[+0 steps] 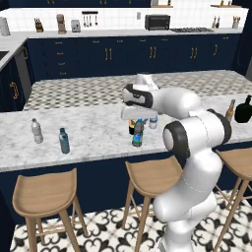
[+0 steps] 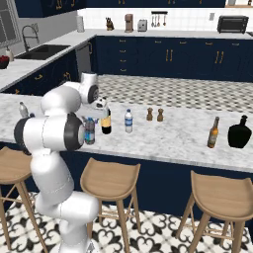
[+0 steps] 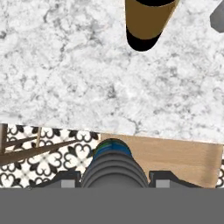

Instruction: Move the plastic bottles in the middle to the plastics group, and the glass bottles in the middle to the glass group.

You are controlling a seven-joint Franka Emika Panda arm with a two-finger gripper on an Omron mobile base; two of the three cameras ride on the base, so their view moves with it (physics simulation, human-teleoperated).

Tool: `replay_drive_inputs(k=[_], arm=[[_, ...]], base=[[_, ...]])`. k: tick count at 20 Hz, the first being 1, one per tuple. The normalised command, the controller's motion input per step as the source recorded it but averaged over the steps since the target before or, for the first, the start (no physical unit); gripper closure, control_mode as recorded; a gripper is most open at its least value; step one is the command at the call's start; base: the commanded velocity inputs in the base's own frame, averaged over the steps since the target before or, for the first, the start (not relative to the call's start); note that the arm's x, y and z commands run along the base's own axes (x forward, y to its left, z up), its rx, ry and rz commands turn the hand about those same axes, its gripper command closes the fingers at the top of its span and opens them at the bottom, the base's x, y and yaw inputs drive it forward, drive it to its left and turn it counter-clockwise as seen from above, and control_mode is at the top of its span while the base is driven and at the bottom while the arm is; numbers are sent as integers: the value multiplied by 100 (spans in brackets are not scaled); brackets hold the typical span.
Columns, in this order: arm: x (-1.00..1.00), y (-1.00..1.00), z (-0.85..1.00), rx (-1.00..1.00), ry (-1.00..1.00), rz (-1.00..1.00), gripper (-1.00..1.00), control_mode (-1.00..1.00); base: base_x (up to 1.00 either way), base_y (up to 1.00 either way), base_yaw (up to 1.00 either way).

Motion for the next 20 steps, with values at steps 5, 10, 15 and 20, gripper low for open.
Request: replay_drive_inputs(k=[5, 10, 15, 20], arm=[[-1, 100, 6, -1, -5, -7, 100, -100], [41, 100, 21, 0, -3, -2, 100, -100], [48, 100, 6, 0, 0, 0, 100, -100], [56, 73, 0, 0, 0, 0, 100, -100]], base=[[0, 0, 0], [0, 0, 0], [0, 0, 0], [0, 0, 0]])
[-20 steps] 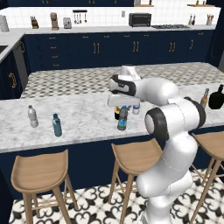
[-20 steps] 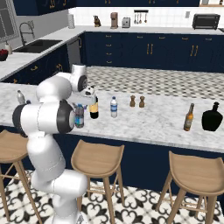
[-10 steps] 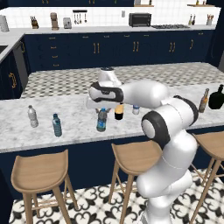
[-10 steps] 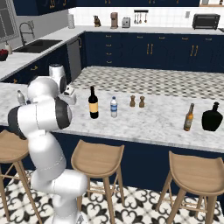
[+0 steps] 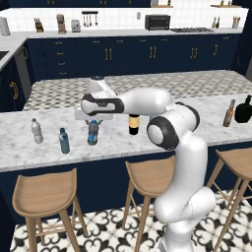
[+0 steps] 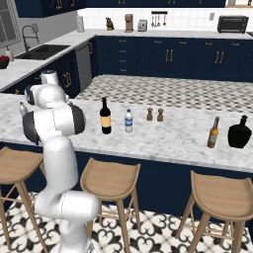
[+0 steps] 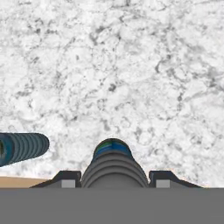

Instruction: Move the plastic bottles in the middle to the plastics group, and the glass bottles in the middle to the glass group.

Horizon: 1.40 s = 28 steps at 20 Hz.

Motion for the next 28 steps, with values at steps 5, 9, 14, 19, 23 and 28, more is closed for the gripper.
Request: replay_drive_inputs(k=[5, 9, 14, 19, 23, 28], arm=[[50, 57, -17, -3, 0, -1, 100, -100], [48, 40, -26, 0, 0, -3, 100, -100], [35, 25, -29, -2, 5, -3, 100, -100], [12, 3, -38, 0, 12, -1, 100, -100], [5, 0, -37, 0, 6, 0, 100, -100], [-17, -2, -16, 0, 0, 0, -100, -100]], base=[[0, 0, 0], [0, 0, 0], [0, 0, 0], [0, 0, 0], [0, 0, 0], [0, 0, 0]])
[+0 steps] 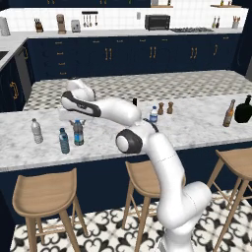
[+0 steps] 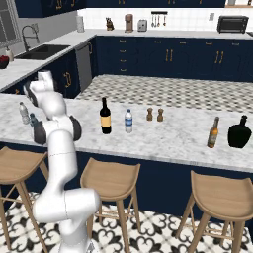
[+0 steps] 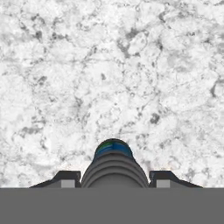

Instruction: Move the plastic bottles in the middle to the plastics group, and the glass bottles in the middle to the glass group.

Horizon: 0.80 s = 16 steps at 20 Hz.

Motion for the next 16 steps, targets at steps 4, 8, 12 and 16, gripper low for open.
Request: replay_drive_inputs(k=[4, 8, 12, 16], arm=[[-21, -5, 23, 0, -2, 0, -100, -100], [-38, -23, 38, 2, -12, 0, -100, -100], [-23, -38, 40, 1, -10, 0, -100, -100], [-33, -76, 27, 0, 0, 0, -100, -100]], base=[[0, 0, 0], [0, 0, 0], [0, 0, 0], [0, 0, 0]])
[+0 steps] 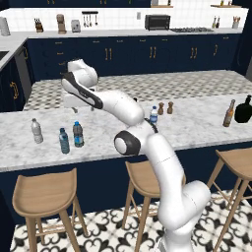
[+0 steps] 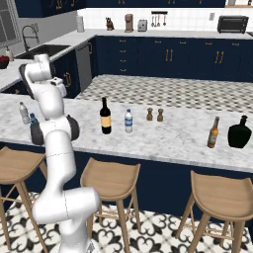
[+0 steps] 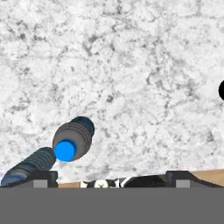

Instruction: Move the plastic bottles in the middle to the plastics group, and the glass bottles in the middle to the glass group.

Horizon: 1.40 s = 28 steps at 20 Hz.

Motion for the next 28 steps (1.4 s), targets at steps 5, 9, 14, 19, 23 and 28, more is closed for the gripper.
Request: replay_drive_inputs(k=[5, 9, 14, 19, 23, 28], arm=[[-78, -90, 0, 0, 0, 0, -100, -100], [-99, -79, 0, 0, -2, 6, -100, -100], [-100, -71, 0, 0, -21, 14, -100, -100], [-100, -69, 0, 2, -33, 15, -100, -100], [-100, -71, -8, 16, -36, 11, -100, -100], [-96, -67, -29, 35, -50, 6, -100, -100]], base=[[0, 0, 0], [0, 0, 0], [0, 0, 0], [0, 0, 0], [0, 0, 0], [0, 0, 0]])
